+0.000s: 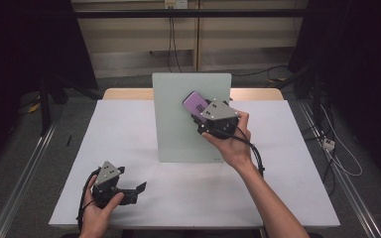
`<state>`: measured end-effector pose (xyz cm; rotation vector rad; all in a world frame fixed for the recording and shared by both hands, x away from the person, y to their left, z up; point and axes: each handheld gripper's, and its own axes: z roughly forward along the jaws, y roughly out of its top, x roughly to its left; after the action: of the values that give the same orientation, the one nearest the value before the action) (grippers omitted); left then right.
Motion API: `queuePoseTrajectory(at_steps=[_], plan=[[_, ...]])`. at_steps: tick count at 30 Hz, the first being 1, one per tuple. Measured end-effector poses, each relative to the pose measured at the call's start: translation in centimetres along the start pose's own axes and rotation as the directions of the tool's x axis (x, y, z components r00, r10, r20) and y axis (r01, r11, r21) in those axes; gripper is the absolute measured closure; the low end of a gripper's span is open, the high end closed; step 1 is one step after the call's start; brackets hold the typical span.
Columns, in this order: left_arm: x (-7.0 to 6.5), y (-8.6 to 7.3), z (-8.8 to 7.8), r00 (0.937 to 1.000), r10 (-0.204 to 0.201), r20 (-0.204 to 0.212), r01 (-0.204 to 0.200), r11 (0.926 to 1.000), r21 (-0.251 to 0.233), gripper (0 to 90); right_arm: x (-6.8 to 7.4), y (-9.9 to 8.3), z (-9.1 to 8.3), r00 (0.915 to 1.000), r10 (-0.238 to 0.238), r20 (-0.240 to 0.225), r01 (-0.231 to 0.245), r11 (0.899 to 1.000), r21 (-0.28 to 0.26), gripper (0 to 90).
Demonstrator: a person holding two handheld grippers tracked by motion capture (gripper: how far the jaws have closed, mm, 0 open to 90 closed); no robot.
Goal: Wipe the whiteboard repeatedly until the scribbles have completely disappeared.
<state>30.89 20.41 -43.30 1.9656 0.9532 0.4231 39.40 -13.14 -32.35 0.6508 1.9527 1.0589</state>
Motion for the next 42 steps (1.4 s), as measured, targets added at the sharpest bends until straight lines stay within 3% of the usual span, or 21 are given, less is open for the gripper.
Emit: queuePoseTrajectory(at_steps=[11,17,20,27,30,42], plan=[[0.0,0.0,-0.1,1.0000,-0.003,0.004,0.003,1.0000,-0.004,5.9,1.1,-1.7,-1.2,0.9959,0.043,-0.079,-0.045,0.998,-0.034,41.3],[0.0,0.0,0.0,1.0000,0.001,0.000,-0.001,1.0000,0.001,5.9,1.1,-2.6,-1.8,0.9907,0.071,-0.117,-0.076,0.996,-0.039,41.3],[-0.1,-0.1,-0.1,0.9999,-0.010,-0.002,0.010,0.9999,-0.010,5.9,0.8,-3.0,-2.0,0.9839,0.111,-0.140,-0.118,0.992,-0.044,41.3],[0.0,-0.1,-0.2,1.0000,0.000,-0.005,0.000,1.0000,0.002,5.9,1.1,-3.6,-2.4,0.9826,0.098,-0.158,-0.103,0.994,-0.025,41.3],[0.0,-0.2,-0.3,0.9998,-0.016,-0.011,0.015,0.9999,-0.007,5.9,1.2,-3.9,-2.4,0.9792,0.106,-0.173,-0.110,0.994,-0.016,41.3],[0.1,-0.2,-0.4,0.9999,-0.003,-0.012,0.003,1.0000,0.000,5.9,1.4,-5.0,-3.2,0.9695,0.134,-0.205,-0.138,0.990,-0.003,41.3]])
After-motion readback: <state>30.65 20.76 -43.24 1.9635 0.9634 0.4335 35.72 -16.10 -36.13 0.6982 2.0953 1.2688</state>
